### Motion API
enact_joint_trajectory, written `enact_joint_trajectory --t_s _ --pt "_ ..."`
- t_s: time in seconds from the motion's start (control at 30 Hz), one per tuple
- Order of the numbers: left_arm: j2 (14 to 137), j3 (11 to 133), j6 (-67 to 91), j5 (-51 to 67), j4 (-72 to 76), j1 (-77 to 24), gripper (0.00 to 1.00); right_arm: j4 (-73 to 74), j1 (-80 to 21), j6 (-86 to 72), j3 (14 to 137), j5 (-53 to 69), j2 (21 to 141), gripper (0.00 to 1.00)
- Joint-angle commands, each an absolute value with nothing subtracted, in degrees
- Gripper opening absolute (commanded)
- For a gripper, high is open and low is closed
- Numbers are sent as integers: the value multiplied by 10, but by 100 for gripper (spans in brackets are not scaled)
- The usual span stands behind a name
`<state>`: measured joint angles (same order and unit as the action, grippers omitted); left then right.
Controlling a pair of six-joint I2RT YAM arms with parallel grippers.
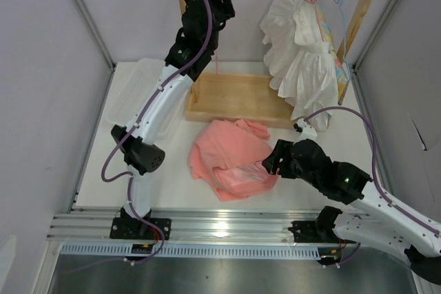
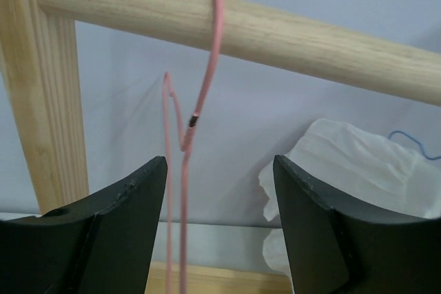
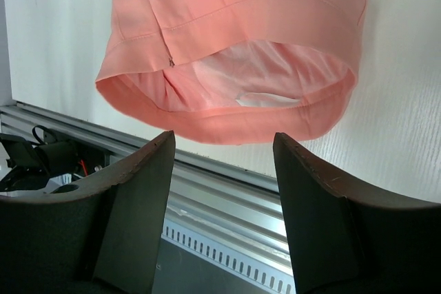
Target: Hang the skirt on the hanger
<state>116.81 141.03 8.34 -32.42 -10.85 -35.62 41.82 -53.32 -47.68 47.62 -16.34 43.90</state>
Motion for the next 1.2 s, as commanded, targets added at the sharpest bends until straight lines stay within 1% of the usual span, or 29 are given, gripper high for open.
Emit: enact_joint_trajectory --t_s 0.0,0.1,0.17,0.23,0.27,0.3,0.33,0.37,0.4,0.47,0.53,0.57,0.7,0.77,0.83,0.9,1.0,1.07,1.17 --pt "1159 1415 74 -338 -86 -332 68 436 -527 -456 500 -181 425 65" --pt "1158 1382 62 -330 -55 -324 67 436 -519 -449 500 -176 421 65" --pt "1155 1356 52 -330 -18 -321 64 436 -517 -447 497 -177 420 65" --pt "1159 1357 47 -310 -11 -316 56 436 -516 -446 494 -177 420 65" --pt "1171 1377 49 -304 -21 -312 53 435 -515 -447 490 -177 420 65" --pt "1175 1383 54 -300 -27 -310 46 434 -515 -447 487 -176 418 65" --pt "1177 1383 57 -296 -28 -307 42 431 -515 -449 485 -175 417 65" --pt "1173 1371 61 -293 -23 -301 40 430 -514 -448 484 -174 416 65" --pt "1169 1368 66 -290 -19 -298 33 429 -514 -448 485 -174 414 65" --pt "1165 1357 66 -273 -5 -293 24 430 -513 -445 486 -175 414 65" --pt "1162 1355 65 -252 0 -290 17 433 -513 -443 486 -180 415 65" --pt "1160 1354 64 -244 16 -287 12 435 -513 -442 485 -181 415 65" --pt "1142 1342 57 -188 56 -282 1 433 -512 -442 480 -185 410 65" --pt "1129 1319 56 -140 83 -276 0 431 -512 -441 477 -187 409 65" --pt "1121 1321 62 -107 97 -270 0 431 -511 -439 476 -187 409 65" --pt "1122 1339 60 -93 78 -266 0 429 -509 -436 476 -187 410 65" --pt "1107 1322 56 -42 57 -260 0 427 -505 -432 479 -189 408 65" --pt "1071 1257 52 -35 71 -258 0 424 -502 -428 479 -186 409 65" --pt "1019 1172 64 21 96 -241 0 424 -494 -424 482 -179 413 65"
